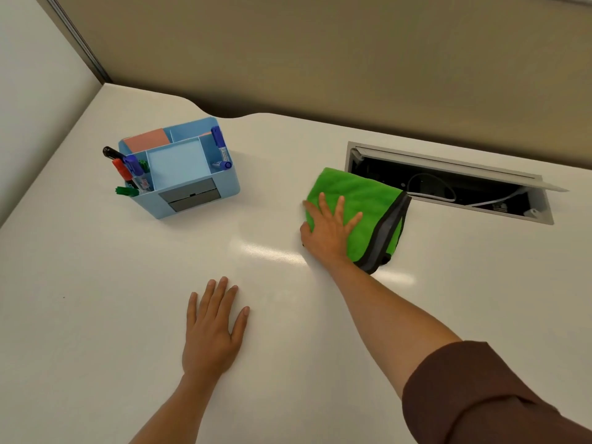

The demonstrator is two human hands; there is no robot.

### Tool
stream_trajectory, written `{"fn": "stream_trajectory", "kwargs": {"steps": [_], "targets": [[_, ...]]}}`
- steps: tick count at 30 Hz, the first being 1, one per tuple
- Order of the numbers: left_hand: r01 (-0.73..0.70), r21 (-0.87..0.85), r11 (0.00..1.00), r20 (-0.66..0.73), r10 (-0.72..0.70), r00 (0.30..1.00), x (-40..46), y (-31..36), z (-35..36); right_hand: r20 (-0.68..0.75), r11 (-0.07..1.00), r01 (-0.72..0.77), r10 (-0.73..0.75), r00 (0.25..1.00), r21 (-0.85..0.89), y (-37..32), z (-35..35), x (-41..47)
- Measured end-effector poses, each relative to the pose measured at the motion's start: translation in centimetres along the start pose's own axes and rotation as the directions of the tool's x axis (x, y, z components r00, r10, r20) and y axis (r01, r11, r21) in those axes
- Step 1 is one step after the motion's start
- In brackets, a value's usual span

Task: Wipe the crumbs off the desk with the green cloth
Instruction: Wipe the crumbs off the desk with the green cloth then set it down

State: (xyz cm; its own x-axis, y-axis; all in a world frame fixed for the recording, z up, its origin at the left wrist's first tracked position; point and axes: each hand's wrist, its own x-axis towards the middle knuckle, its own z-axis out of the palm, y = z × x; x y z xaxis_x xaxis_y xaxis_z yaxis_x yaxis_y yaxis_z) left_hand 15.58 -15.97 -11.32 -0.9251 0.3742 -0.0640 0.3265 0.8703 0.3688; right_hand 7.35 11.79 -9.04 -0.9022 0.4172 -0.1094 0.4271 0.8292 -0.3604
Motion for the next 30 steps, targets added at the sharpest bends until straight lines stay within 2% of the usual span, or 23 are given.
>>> {"fn": "stream_trajectory", "kwargs": {"steps": [7, 14, 17, 20, 23, 30], "targets": [[0.006, -0.003, 1.000, 0.016, -0.006, 1.000, 0.0, -0.1, -0.1, -0.073, 0.981, 0.011, 0.003, 0.997, 0.196, 1.2, -1.2, 2.0], [0.007, 0.008, 1.000, 0.026, -0.007, 1.000, 0.1, 0.0, -0.4, -0.067, 0.981, 0.070, -0.058, 0.996, 0.181, -0.1, -1.8, 3.3], [0.000, 0.001, 1.000, 0.011, 0.000, 1.000, 0.1, 0.2, -0.4, 0.009, 0.971, 0.135, -0.140, 0.990, 0.198, -1.9, -1.4, 3.4], [-0.001, -0.004, 1.000, -0.002, 0.001, 1.000, 0.1, 0.0, -0.3, 0.073, 0.962, 0.233, -0.245, 0.967, 0.144, -4.4, -0.1, 2.2], [-0.007, -0.001, 1.000, -0.021, 0.007, 1.000, 0.1, 0.0, -0.1, 0.159, 0.932, 0.361, -0.363, 0.918, 0.046, -6.8, 1.5, -0.4], [-0.017, 0.013, 1.000, -0.037, 0.017, 0.999, 0.1, 0.0, -0.1, 0.218, 0.841, 0.540, -0.533, 0.818, 0.030, -6.5, 3.5, -7.9]]}}
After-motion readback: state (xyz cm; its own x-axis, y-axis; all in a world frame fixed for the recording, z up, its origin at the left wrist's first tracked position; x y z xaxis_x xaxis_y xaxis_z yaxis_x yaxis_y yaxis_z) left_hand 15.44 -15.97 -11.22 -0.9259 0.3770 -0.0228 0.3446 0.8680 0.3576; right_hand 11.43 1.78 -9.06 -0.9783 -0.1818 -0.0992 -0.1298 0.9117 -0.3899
